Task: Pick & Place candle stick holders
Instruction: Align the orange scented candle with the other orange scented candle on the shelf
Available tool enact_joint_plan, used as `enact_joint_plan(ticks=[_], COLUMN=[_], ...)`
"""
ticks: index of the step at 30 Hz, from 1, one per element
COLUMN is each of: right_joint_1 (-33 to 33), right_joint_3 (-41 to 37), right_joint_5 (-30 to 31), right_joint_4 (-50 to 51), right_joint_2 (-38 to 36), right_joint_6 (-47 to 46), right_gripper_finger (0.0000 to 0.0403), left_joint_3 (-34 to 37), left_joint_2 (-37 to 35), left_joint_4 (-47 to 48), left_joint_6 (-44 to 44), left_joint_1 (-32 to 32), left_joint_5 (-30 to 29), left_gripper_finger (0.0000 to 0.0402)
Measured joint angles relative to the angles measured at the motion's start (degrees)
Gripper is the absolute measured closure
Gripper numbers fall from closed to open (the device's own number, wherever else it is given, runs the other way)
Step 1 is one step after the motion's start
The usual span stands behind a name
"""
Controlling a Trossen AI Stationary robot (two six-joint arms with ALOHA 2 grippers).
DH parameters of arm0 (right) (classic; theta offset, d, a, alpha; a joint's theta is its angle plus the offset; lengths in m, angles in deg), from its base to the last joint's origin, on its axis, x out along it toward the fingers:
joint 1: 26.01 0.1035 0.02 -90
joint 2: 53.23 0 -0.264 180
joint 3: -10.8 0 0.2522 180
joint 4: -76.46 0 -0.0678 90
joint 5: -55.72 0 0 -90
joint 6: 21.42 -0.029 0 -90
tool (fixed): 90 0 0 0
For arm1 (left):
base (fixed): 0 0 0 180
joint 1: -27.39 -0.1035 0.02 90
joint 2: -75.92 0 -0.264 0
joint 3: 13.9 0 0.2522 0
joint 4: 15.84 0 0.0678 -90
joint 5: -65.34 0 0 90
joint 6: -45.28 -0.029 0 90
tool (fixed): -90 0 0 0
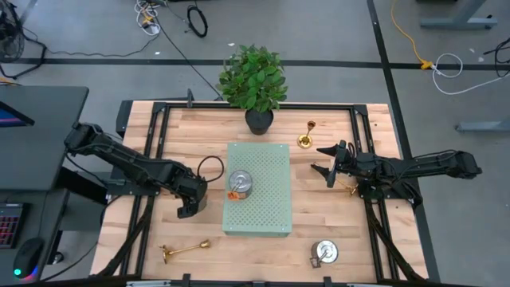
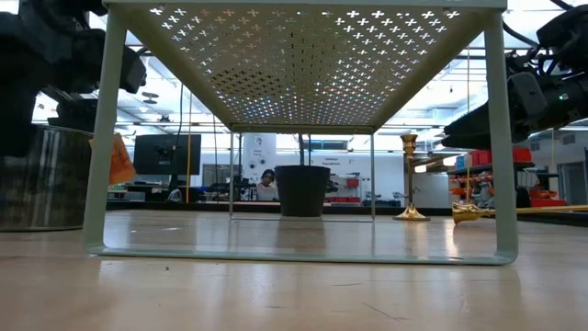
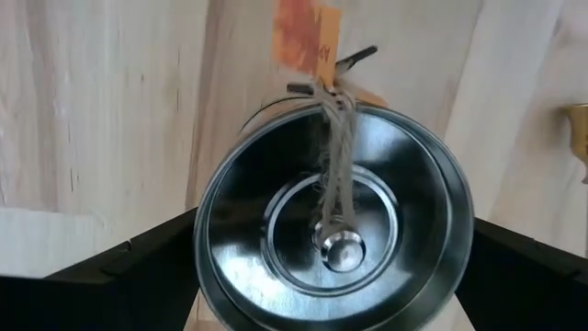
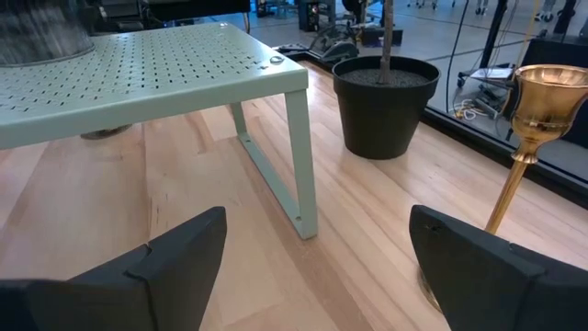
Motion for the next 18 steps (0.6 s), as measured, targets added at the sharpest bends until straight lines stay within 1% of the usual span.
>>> enact_joint_plan(ticks=[4,18], right_joint_1=[0.0,0.0], right_joint_3=[0.0,0.0], right_joint_5=[0.0,0.0], right_joint_4=[0.0,0.0], right_joint_2=[0.0,0.0], right_joint_6=[0.0,0.0], right_gripper_finger=[0.0055,0.0055], left_joint_3=[0.0,0.0], left_joint_2=[0.0,0.0], left_joint_4=[1.2,1.2], left_joint_6=[0.0,0.0], left_joint_1=[0.0,-0.1], left_joint_5=[-0.2,-1.7], left_gripper_finger=[0.0003,0.0003])
